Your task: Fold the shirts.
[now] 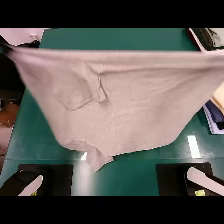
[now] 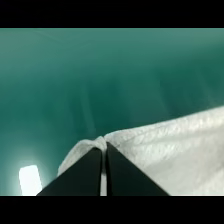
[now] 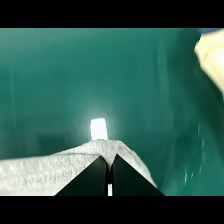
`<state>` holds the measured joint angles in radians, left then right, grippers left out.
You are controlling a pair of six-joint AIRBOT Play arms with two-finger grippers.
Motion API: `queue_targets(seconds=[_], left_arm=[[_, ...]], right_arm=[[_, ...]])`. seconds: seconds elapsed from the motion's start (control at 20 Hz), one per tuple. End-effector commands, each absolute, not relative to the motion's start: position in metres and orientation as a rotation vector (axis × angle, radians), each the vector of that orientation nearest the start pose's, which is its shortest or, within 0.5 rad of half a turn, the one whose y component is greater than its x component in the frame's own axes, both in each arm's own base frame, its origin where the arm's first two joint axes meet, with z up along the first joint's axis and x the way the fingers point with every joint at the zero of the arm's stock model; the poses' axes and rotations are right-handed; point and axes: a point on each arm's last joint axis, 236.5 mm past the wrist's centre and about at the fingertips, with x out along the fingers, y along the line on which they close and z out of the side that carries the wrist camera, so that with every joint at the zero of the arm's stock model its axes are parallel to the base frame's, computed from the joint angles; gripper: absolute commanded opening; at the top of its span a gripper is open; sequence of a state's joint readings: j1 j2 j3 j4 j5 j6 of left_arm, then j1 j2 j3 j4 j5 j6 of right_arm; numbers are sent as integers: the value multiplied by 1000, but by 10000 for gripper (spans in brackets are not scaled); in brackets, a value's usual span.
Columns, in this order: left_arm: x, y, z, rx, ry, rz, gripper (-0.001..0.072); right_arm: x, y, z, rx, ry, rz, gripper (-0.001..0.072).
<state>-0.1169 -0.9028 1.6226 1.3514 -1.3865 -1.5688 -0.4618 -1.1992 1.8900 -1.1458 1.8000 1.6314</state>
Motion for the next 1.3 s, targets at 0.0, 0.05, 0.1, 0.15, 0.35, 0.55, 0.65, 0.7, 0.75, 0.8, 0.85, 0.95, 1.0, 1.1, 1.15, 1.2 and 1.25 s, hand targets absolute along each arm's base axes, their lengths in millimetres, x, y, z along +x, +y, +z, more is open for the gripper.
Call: queue_targets(seconds=[0.0, 0.05, 0.1, 0.15, 0.35, 0.55, 0.65, 0.7, 0.75, 0.8, 0.85, 0.95, 1.0, 1.1, 1.15, 1.2, 1.25], left_arm=[[356, -78, 201, -49, 899, -239, 25], [370, -79, 183, -54, 910, -231, 25], [386, -80, 169, -60, 908, -222, 25], [401, -80, 159, -66, 895, -215, 26], [446, -82, 133, -80, 849, -196, 25], [469, -75, 111, -44, 845, -164, 25], [475, -69, 102, -13, 849, -147, 26], [476, -65, 100, 8, 851, -135, 26], [477, -59, 98, 38, 854, -120, 25], [476, -54, 95, 63, 866, -108, 25], [473, -50, 92, 81, 885, -100, 25], [464, -49, 82, 84, 937, -98, 25], [458, -50, 74, 79, 964, -101, 25], [434, -50, 46, 73, 1082, -106, 26], [418, -48, 25, 77, 1153, -105, 26], [411, -47, 14, 79, 1184, -104, 26], [406, -46, 6, 80, 1203, -104, 26]], right_arm=[[339, -59, 162, 423, 1347, -66, 9], [344, -57, 138, 386, 1407, -68, 9], [351, -54, 119, 359, 1430, -60, 9], [363, -50, 102, 341, 1429, -49, 9], [414, -39, 61, 319, 1285, -41, 9], [457, -45, 55, 312, 1097, -67, 9], [470, -50, 58, 309, 1035, -78, 9], [474, -51, 61, 308, 1013, -81, 9], [475, -54, 62, 309, 1003, -87, 9], [473, -57, 61, 314, 1010, -93, 9], [468, -60, 58, 321, 1034, -98, 9], [455, -56, 47, 315, 1094, -85, 9], [446, -50, 37, 306, 1139, -70, 9], [427, -35, 8, 300, 1230, -46, 9], [418, -28, -8, 311, 1266, -39, 9], [413, -23, -17, 307, 1285, -33, 9], [409, -21, -22, 307, 1298, -30, 9]])
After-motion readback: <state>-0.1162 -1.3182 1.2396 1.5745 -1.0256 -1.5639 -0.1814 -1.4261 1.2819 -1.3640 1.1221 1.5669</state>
